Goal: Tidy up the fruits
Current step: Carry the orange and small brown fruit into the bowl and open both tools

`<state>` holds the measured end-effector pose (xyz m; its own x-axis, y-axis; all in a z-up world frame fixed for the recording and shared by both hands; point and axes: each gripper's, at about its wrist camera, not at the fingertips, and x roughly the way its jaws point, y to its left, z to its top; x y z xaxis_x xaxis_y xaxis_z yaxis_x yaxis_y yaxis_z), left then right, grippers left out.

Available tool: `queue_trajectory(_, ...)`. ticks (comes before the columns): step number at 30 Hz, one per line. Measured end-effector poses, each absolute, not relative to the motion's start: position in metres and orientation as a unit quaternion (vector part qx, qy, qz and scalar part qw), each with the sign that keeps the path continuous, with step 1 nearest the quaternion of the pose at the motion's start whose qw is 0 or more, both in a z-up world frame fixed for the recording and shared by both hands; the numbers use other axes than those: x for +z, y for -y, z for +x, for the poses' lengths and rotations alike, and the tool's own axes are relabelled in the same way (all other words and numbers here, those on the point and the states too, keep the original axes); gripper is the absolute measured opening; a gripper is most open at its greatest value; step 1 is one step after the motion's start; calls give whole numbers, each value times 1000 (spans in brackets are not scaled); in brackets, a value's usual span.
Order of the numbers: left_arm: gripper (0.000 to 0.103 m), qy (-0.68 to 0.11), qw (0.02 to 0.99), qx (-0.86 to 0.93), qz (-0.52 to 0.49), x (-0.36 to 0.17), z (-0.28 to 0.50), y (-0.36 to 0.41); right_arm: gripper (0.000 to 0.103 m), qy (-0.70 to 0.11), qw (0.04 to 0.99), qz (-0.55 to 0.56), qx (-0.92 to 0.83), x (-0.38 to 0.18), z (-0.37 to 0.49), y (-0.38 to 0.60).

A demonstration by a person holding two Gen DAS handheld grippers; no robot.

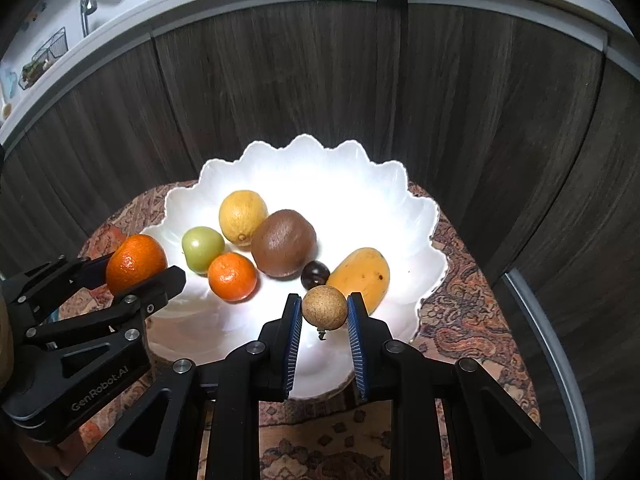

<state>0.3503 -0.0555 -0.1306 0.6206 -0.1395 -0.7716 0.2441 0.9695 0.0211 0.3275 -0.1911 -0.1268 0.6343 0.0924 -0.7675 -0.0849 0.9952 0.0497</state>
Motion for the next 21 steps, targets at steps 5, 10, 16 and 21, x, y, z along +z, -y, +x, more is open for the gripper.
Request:
queue_trajectory(5, 46, -430, 895, -106, 63, -136, 352, 56, 24, -431, 901, 2, 48, -132, 330, 190)
queue_trajectory(10, 47, -428, 896, -101, 64, -133, 349, 54, 25, -434, 899, 0, 51, -131, 330, 189)
queue_trajectory(16, 70, -413, 905, -78, 67, -124, 343, 49, 49, -427, 903, -3, 41, -126, 325, 189)
queue_trajectory(21, 77, -402, 910, -64, 74, -119, 334, 45, 79, -410, 912, -1, 14, -118, 318, 193)
